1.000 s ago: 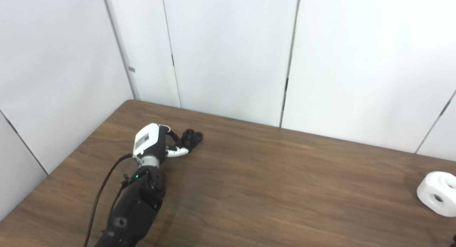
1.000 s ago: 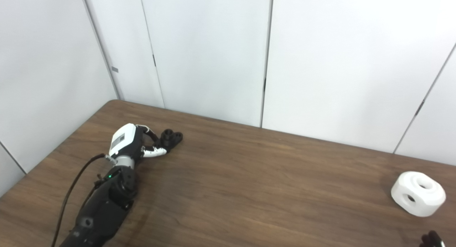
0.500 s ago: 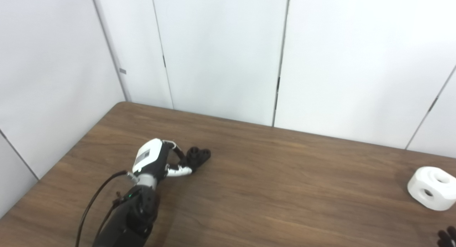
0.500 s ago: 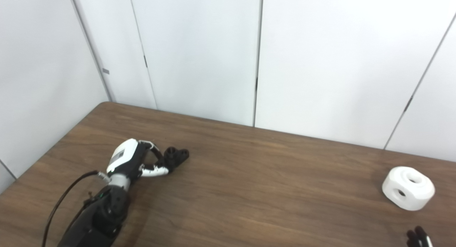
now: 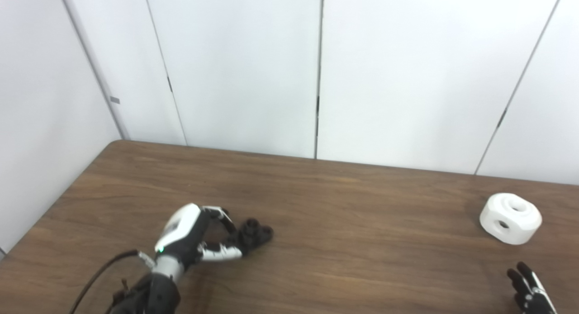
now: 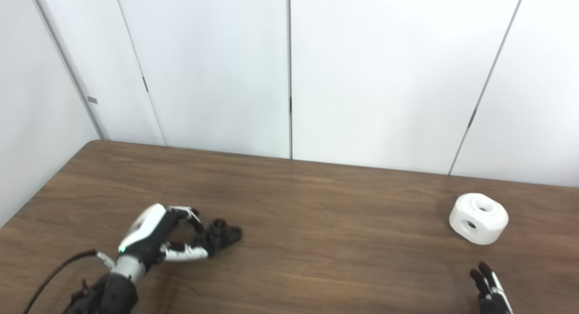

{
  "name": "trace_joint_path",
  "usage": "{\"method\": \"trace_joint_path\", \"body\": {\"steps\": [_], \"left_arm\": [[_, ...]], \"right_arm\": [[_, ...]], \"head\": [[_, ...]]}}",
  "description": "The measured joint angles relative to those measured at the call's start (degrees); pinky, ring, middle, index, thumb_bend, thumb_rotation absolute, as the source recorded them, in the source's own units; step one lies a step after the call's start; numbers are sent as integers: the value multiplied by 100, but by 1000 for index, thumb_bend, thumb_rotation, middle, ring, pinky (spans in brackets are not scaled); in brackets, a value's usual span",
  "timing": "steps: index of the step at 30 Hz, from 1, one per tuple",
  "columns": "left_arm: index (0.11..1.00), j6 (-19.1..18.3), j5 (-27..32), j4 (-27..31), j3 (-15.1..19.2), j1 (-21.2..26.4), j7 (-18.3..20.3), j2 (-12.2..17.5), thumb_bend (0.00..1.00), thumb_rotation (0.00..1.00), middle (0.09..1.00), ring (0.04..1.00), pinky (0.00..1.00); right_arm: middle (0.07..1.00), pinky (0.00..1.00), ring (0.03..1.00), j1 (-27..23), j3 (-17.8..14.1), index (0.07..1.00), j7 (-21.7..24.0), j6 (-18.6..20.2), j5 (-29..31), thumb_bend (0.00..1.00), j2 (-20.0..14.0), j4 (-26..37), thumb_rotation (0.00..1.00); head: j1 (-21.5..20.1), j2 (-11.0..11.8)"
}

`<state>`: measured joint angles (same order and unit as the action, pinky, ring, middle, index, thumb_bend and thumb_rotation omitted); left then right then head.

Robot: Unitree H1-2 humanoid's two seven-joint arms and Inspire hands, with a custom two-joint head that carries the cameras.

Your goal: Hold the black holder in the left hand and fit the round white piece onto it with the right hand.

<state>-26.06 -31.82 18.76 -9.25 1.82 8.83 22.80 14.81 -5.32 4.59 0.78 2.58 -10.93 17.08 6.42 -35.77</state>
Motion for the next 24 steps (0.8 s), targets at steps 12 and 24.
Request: {"method": "trace_joint_path", "body": {"steps": [12, 24], "left_arm": [[487, 91, -309, 661, -728, -293, 203, -249, 514, 55, 816, 865, 750], [488, 467, -704, 1027, -1245, -596, 495, -306, 513, 52, 827, 884, 755]], "right_arm": [[954, 1000, 990, 8, 170, 965, -70, 154, -306, 579, 82, 152, 953], [964, 1000, 990, -9, 362, 979, -100, 437, -443, 571, 242, 356, 960]], "head": [[-422, -219], [-940, -536]]}}
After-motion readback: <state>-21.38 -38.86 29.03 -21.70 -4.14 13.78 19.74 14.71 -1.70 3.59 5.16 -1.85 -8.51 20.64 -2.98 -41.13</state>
